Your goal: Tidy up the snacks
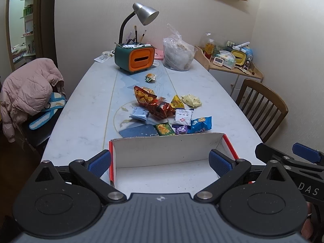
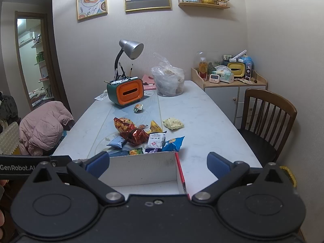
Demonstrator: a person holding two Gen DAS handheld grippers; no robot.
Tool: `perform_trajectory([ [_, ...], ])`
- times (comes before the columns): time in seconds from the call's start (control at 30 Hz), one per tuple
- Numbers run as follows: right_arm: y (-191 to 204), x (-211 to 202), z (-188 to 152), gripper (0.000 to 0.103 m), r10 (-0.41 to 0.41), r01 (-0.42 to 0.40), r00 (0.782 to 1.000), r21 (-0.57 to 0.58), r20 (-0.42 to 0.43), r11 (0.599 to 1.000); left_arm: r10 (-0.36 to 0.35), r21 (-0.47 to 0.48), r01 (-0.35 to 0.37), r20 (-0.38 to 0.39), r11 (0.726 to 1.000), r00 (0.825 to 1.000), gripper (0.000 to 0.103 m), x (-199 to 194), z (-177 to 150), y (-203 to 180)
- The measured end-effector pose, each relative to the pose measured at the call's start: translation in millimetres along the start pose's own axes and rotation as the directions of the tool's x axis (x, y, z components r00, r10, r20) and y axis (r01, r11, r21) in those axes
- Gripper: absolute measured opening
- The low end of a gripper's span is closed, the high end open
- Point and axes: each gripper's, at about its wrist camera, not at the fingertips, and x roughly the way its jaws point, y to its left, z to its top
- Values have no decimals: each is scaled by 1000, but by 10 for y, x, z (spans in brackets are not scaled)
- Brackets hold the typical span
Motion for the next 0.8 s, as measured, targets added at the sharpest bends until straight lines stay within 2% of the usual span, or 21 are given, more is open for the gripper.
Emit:
perform_trajectory([
  [0.63,0,21,21,103,0,0,1000,-2,5,1000,-6,4,6,-6,1000,1000,103,33,11,-51],
  [0.73,3,50,62,103,-15,15,1000,-30,11,999,-5,10,5,-4,1000,1000,103,70,70,-68],
  [0.8,-16,99,128,103,-16,17,1000,-57,4,998,-20,-13,20,-32,1000,999,103,138,155,-36],
])
